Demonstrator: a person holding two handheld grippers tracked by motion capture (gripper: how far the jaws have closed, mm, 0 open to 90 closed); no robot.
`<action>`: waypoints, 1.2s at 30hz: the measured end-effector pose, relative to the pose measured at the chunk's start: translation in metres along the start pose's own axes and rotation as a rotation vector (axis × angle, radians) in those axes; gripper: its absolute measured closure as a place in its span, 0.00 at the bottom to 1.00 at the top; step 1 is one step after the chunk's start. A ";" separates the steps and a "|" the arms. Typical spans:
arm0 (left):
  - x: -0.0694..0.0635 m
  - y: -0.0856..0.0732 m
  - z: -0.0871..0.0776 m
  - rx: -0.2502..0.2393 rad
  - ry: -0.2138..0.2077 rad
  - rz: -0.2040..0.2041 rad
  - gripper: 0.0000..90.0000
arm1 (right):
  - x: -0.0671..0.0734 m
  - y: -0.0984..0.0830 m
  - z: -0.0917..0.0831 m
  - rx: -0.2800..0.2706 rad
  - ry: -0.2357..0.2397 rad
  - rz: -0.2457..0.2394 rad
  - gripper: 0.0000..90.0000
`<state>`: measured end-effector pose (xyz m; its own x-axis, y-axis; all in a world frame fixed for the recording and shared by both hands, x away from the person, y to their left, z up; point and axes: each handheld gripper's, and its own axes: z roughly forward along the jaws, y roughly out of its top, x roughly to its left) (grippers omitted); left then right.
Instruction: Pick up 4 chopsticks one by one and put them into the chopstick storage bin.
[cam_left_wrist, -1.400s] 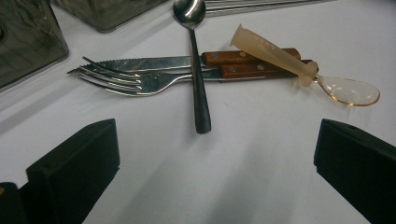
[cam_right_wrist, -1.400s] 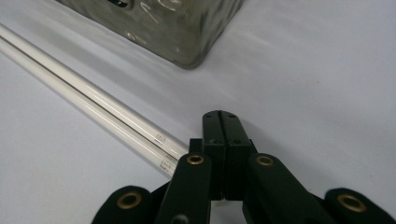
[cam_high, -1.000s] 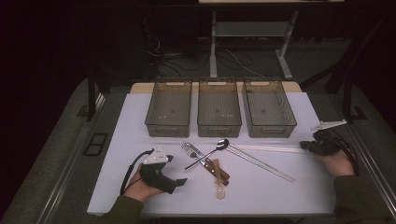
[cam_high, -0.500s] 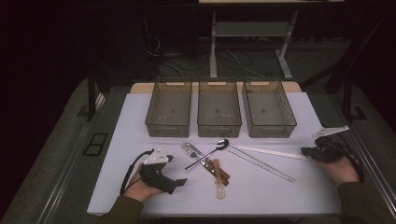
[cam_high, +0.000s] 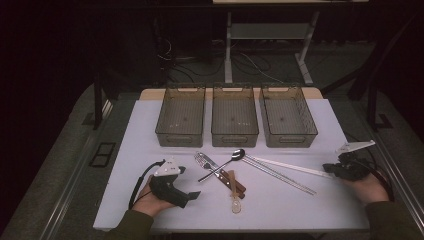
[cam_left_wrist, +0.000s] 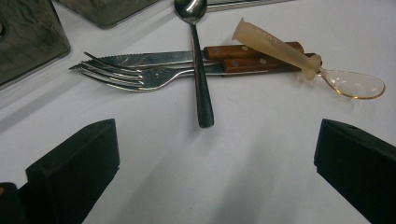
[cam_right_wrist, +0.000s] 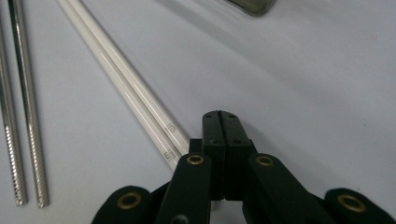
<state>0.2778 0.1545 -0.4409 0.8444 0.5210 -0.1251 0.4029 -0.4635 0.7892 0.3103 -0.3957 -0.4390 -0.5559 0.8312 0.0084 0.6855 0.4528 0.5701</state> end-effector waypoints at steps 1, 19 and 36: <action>0.000 0.000 0.000 0.001 0.000 0.001 0.00 | 0.001 -0.001 -0.001 0.002 0.002 -0.001 1.00; 0.000 0.000 0.000 0.006 0.000 0.004 0.00 | 0.017 -0.012 -0.011 0.023 0.041 -0.048 1.00; 0.000 0.000 0.001 0.008 0.001 0.001 0.00 | 0.052 0.054 0.025 -0.102 0.230 -0.225 0.77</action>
<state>0.2781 0.1535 -0.4418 0.8444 0.5214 -0.1232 0.4044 -0.4696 0.7848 0.3303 -0.3195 -0.4283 -0.7873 0.6144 0.0515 0.4894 0.5720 0.6583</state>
